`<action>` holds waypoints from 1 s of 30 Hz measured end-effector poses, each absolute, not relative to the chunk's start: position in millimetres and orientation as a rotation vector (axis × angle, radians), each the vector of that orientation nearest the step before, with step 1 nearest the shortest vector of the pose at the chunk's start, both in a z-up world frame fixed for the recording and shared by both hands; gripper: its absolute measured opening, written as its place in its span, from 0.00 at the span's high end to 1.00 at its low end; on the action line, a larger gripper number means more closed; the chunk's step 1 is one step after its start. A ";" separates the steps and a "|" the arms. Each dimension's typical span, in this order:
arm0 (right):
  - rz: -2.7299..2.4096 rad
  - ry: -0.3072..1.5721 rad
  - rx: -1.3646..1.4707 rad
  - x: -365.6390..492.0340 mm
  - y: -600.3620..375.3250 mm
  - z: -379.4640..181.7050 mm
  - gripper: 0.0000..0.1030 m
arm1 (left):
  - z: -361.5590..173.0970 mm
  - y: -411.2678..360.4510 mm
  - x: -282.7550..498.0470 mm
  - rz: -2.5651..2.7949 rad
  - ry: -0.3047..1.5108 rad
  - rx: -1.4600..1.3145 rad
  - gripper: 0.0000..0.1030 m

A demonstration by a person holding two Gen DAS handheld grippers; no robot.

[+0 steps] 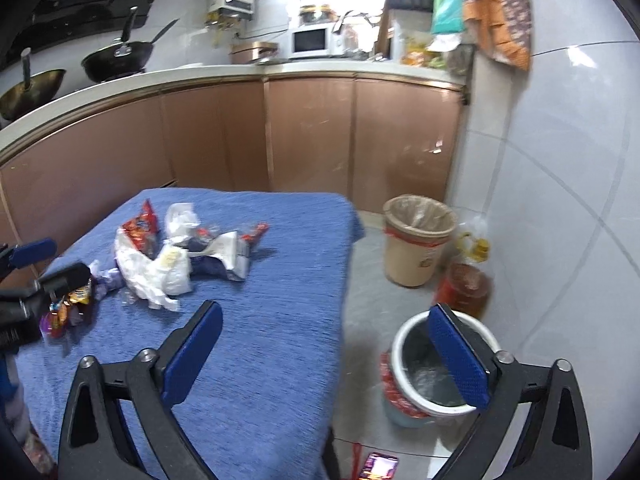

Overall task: Collect trash
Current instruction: 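Move the right tool to the white milk carton and close on it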

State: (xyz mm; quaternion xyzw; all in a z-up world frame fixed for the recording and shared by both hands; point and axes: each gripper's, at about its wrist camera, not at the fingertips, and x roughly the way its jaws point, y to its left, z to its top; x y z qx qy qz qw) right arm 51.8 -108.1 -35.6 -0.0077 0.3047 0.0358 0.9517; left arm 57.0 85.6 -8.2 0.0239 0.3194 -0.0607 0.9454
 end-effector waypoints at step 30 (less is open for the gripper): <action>0.640 0.945 0.330 255.2 -61.0 -126.6 0.48 | -54.1 151.0 185.0 -0.266 0.992 -0.098 0.43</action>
